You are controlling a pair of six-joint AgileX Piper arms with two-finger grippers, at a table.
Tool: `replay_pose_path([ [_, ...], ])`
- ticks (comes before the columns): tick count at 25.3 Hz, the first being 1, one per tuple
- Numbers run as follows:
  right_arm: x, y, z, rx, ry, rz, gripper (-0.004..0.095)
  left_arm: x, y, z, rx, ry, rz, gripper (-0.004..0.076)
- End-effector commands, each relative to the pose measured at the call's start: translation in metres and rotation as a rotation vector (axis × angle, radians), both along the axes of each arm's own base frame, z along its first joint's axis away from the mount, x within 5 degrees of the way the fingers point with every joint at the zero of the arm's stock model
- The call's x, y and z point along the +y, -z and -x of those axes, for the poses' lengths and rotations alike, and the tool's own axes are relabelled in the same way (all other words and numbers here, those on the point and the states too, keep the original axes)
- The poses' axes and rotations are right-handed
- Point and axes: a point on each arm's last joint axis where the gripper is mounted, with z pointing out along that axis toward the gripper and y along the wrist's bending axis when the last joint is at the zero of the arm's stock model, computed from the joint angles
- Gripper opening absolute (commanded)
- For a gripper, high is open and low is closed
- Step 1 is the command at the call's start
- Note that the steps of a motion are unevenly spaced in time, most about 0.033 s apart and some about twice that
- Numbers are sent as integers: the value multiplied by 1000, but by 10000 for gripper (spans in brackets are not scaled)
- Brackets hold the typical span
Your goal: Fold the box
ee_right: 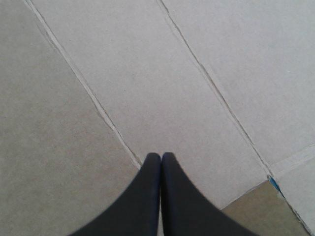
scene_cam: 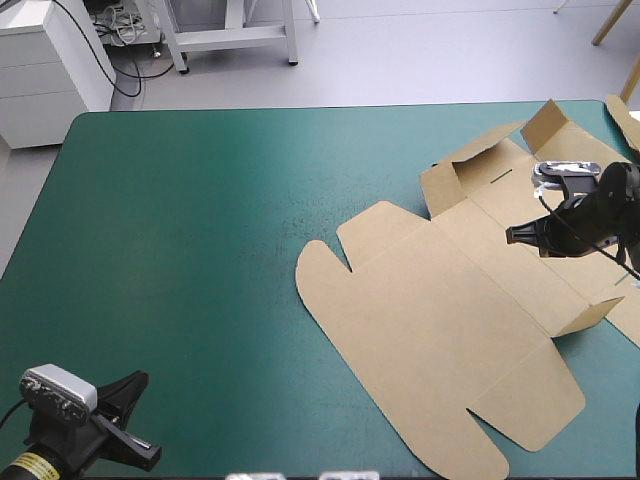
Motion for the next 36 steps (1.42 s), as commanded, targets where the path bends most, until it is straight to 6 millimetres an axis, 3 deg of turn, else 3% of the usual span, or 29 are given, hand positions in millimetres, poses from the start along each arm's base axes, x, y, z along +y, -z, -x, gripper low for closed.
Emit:
replay_pose_path([
  [1, -4, -18, 3, -80, 22, 36, -20, -1, -15, -2, -75, 6, 44, -8],
  [8, -6, -21, 6, -55, 39, 54, -20, -1, -15, -2, -75, 6, 44, -8],
  [12, -7, -47, 17, -75, 59, 82, -20, -1, -15, -2, -75, 6, 44, -8],
  [19, -5, -87, 57, -221, 95, 136, -20, -1, -15, -2, -75, 6, 44, -8],
  [26, -5, -115, 95, -340, 162, 177, -21, -1, -15, -2, -75, 6, 44, -8],
  [30, -6, -123, 108, -383, 222, 150, -21, -1, -15, -2, -75, 6, 44, -8],
  [36, -14, -119, 115, -377, 291, 95, -21, -1, -15, -2, -75, 6, 44, -8],
])
